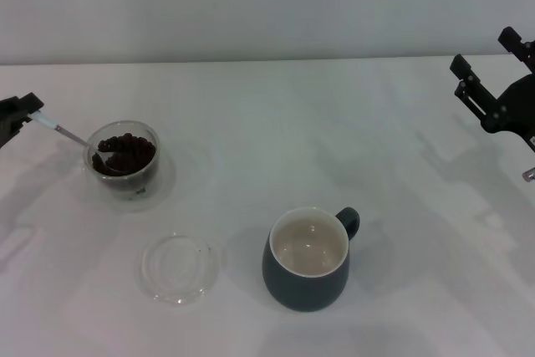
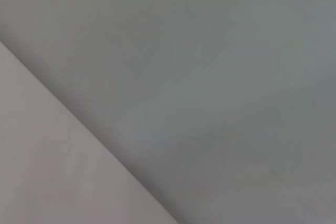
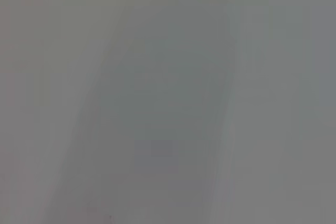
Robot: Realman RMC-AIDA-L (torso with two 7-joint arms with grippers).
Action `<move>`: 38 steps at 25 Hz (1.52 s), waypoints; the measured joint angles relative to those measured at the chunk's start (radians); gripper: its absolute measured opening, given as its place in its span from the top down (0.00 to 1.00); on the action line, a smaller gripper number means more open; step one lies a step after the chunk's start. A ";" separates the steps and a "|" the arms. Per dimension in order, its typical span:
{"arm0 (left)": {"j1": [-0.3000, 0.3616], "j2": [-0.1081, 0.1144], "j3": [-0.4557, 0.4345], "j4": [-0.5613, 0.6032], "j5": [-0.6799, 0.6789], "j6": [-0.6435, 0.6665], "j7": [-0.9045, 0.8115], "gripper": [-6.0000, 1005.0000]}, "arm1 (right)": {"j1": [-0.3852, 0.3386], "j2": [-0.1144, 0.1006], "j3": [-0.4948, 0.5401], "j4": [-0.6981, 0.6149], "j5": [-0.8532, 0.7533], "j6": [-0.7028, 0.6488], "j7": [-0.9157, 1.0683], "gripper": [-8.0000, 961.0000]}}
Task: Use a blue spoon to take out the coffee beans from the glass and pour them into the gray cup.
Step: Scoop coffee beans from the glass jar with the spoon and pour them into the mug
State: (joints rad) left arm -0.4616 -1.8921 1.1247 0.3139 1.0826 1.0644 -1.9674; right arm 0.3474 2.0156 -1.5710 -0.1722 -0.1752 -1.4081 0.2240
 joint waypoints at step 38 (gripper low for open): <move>0.017 -0.002 -0.079 0.004 -0.030 0.347 0.001 0.87 | 0.027 -0.002 0.000 -0.015 -0.007 0.065 -0.008 0.23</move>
State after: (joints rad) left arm -0.4443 -1.8938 1.0453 0.3176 1.0524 1.4109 -1.9667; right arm 0.3746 2.0140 -1.5707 -0.1874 -0.1818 -1.3432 0.2165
